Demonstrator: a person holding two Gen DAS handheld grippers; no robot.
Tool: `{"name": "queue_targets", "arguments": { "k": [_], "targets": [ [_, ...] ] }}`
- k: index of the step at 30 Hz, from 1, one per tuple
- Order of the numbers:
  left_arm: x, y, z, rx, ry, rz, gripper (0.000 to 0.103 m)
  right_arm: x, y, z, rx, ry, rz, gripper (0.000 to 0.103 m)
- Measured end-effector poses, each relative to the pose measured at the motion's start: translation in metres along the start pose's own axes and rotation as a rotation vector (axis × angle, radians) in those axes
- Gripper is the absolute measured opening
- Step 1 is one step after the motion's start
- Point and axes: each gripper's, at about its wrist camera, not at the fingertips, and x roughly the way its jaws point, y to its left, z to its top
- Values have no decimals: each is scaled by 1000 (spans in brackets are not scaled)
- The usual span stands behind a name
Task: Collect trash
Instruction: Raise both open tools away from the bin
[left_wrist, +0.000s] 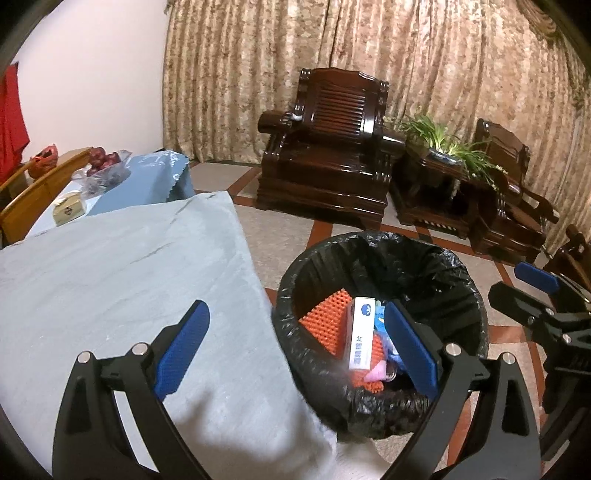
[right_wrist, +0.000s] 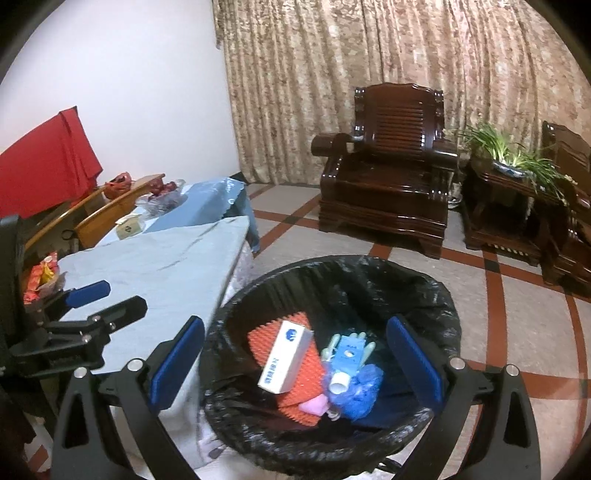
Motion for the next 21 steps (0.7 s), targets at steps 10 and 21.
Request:
{"name": "queue_targets", "arguments": {
  "k": [10,21],
  "targets": [
    [-46,3,1,-19,-67,24,93,-29,25,6,-22,-27,16,97],
    [-84,-5,10,-19,-140,12,93,-52,39,21,-59,-62,33,97]
  ]
}}
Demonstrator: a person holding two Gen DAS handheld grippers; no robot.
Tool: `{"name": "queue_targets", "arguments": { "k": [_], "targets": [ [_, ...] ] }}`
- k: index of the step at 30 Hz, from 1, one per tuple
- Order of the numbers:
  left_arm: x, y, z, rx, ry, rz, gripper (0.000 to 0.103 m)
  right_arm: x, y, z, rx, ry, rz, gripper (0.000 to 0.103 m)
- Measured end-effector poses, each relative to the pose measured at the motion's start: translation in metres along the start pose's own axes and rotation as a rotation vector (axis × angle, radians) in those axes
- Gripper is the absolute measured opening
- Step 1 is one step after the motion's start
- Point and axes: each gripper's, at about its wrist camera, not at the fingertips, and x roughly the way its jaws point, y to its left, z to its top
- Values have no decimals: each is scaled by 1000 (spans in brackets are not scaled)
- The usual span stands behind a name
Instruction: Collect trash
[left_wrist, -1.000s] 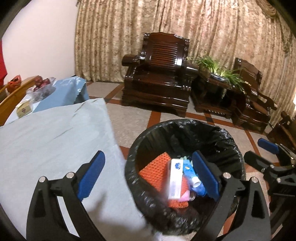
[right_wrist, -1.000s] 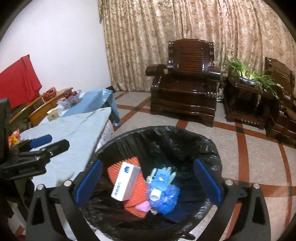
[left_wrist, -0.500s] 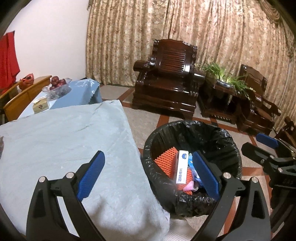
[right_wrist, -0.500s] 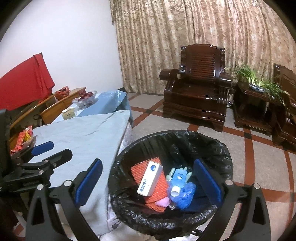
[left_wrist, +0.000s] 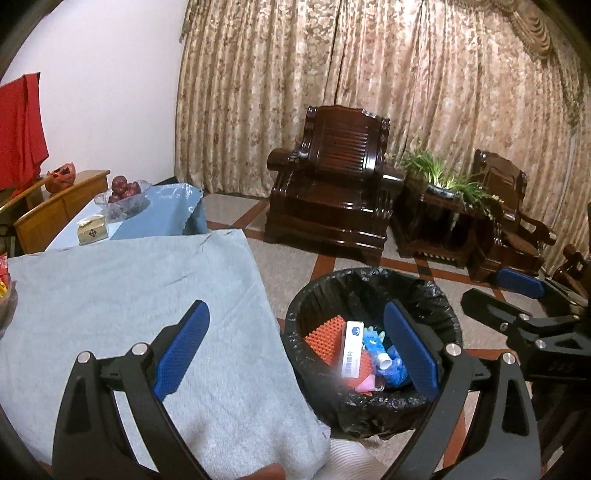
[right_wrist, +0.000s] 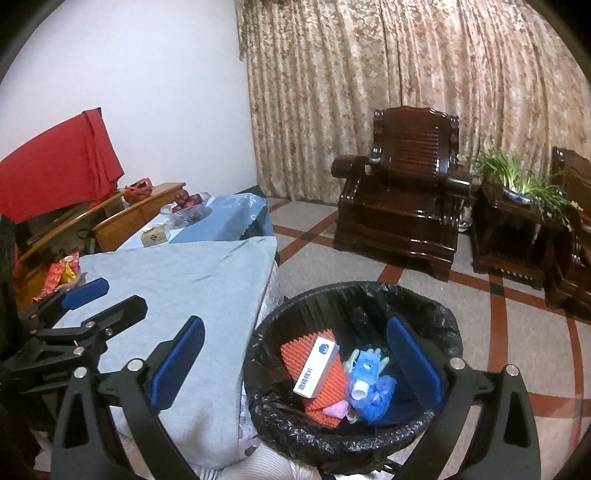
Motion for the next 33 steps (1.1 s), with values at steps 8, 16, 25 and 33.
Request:
{"name": "queue_targets", "arguments": {
  "k": [8,16,25,33],
  "targets": [
    [-25,-5,9,6,-52,-9,93,-15,6,10,-12,-36,15,97],
    [-36,-6,11,4,-76,-5,93,-20,11,14,-25,-52,20,97],
    [-37,-1,14,0,-76,-1,93,-21,12,14,-28,-53,20,97],
    [-36,5,17,1,-72,6,93,-18,17,17,-34,-46,24,97]
  ]
}}
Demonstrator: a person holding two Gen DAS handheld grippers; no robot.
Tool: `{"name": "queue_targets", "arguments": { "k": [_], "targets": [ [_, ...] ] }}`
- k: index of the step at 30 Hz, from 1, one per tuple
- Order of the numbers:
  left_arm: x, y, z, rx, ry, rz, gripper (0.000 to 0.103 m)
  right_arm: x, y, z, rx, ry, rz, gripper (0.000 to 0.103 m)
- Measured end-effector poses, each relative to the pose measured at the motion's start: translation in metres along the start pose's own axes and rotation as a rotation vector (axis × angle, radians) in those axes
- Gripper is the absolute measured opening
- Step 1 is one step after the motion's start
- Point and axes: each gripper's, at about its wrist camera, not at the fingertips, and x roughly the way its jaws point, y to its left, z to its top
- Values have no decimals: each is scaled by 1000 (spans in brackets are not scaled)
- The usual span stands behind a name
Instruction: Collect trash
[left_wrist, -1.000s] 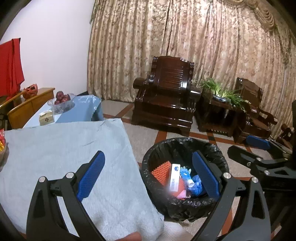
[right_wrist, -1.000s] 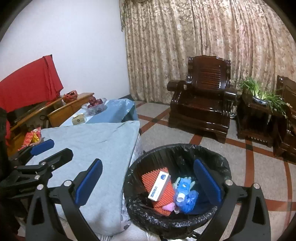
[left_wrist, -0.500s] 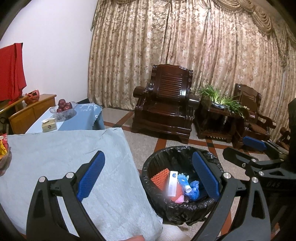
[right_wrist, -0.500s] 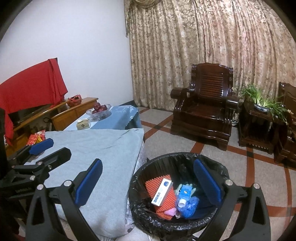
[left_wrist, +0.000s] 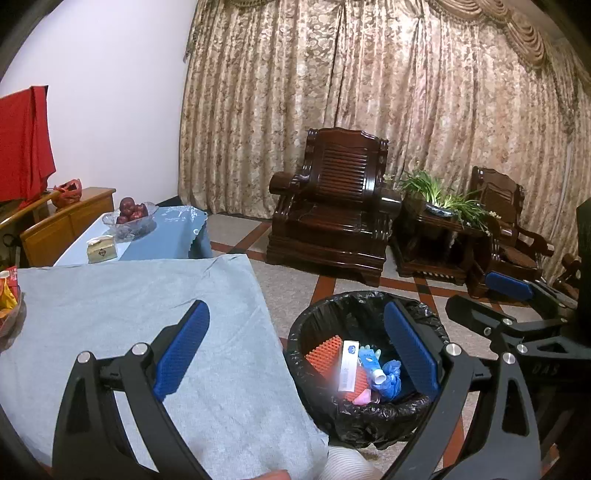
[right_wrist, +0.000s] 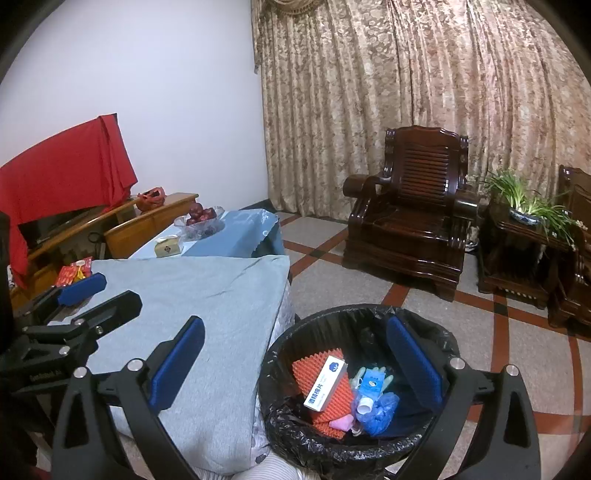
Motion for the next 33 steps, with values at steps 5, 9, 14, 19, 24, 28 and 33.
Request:
{"name": "queue_targets", "arguments": {
  "k": [5,9,14,19,24,28,33],
  "targets": [
    [1,0,0,3,2,1,93,1,1,0,-1,-1,1,97],
    [1,1,0,2,4,1,93,3,2,0,-1,2,2,97],
    [2,-1,-1,4,5,2,93,4,2,0,-3,4,6,97],
    [1,-1,-1,4,4,2,93,4,0,0,-3,4,8,97],
    [1,-1,0,4,5,2,93,4,0,0,-4,5,7,97],
    [1,-1,0,4,5,2,93,4,0,0,-3,4,7,97],
    [2,0,-1,5,7,2,93,6,-2,-3,-1,8,8,97]
  ]
}}
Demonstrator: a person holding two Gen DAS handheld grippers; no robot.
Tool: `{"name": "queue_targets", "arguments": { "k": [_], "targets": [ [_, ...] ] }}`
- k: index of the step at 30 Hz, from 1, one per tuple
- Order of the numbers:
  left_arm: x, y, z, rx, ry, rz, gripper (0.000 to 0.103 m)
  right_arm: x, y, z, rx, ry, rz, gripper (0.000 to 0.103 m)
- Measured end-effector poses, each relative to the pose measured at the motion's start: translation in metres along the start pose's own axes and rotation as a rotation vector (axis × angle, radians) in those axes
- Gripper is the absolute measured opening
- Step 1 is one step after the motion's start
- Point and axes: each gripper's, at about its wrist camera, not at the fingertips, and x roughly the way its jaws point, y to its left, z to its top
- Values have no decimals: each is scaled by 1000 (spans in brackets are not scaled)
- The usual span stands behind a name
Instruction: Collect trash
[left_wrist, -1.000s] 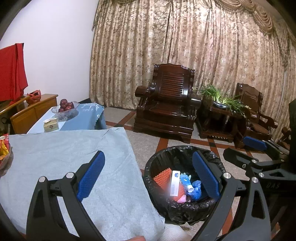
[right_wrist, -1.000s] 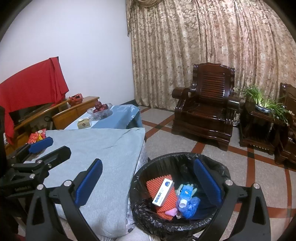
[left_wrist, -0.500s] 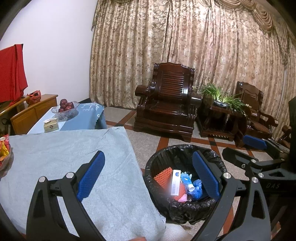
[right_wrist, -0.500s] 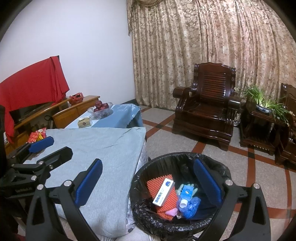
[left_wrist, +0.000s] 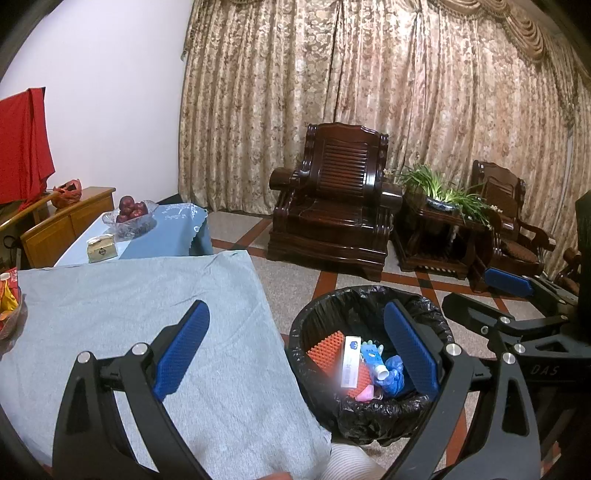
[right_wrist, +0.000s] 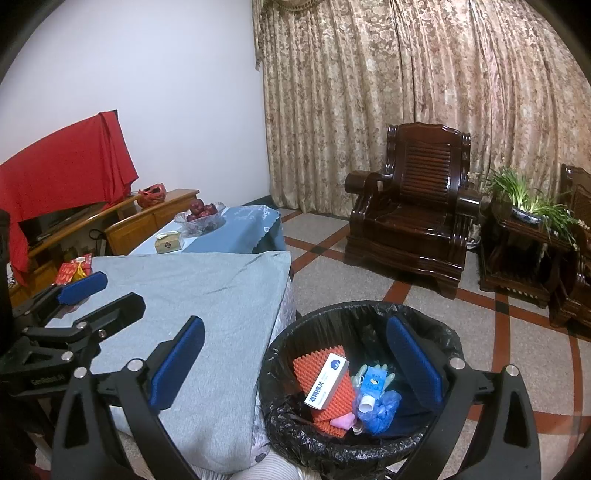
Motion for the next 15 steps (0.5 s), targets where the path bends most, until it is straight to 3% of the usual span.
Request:
{"name": "queue_targets", "arguments": {
  "k": [15],
  "targets": [
    [-1,-1,2,1,1,0,93,1,0,-1,-2,0,0,97]
  ]
}}
